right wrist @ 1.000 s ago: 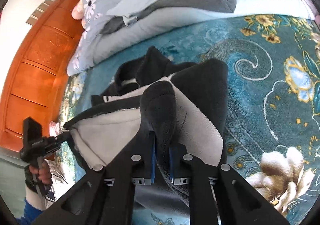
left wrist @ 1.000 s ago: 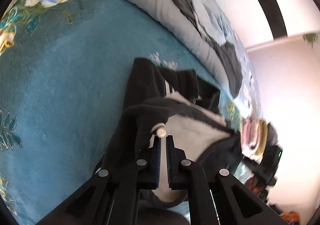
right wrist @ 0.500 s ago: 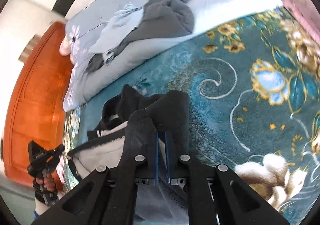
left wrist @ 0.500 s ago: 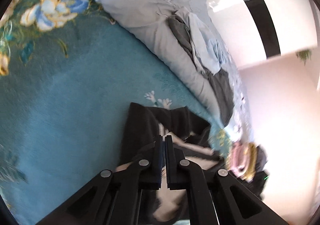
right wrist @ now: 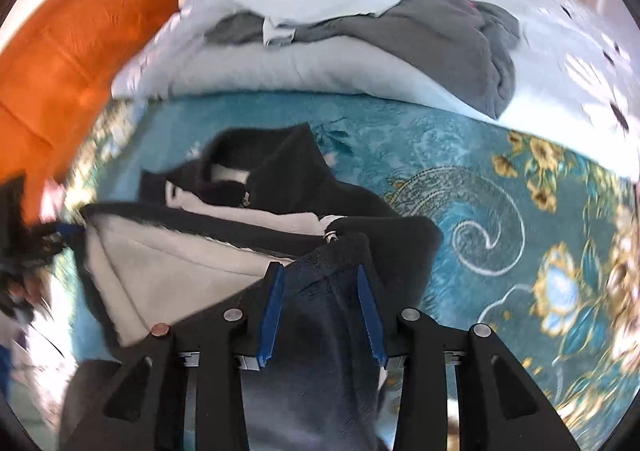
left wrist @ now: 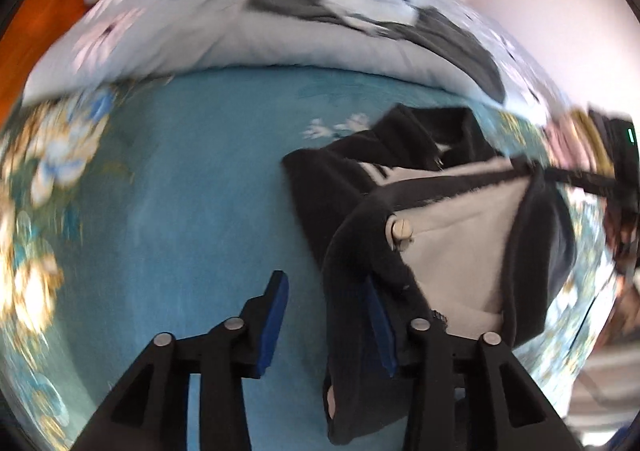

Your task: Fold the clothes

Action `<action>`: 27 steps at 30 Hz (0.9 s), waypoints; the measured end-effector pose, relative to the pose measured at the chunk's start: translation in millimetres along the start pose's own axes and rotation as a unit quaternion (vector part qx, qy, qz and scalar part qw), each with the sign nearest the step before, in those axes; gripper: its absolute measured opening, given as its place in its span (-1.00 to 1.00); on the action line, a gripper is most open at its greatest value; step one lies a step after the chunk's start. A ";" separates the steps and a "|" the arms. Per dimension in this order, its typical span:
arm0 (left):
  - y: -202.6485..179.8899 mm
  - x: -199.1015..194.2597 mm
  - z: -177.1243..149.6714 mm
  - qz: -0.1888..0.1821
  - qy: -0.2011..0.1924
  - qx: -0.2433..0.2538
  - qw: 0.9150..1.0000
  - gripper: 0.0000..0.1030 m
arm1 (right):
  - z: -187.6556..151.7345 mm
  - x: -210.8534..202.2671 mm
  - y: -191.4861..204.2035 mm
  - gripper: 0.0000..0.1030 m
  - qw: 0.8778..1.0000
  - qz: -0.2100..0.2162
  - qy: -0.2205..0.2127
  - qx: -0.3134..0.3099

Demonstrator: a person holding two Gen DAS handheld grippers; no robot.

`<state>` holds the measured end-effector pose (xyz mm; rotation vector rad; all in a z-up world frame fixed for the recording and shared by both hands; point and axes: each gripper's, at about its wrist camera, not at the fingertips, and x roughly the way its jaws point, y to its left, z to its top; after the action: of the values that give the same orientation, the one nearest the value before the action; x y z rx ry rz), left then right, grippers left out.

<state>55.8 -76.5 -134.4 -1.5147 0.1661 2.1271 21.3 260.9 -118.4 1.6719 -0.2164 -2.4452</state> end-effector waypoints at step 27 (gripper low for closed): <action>-42.8 12.8 16.3 -0.043 -0.015 0.099 0.994 -0.72 | -13.1 29.5 7.8 -0.66 0.998 -0.027 0.051 -0.003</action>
<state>59.3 -29.1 -131.8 -1.3505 0.2877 2.0006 23.5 246.5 -148.2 1.8181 -0.1528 -2.3865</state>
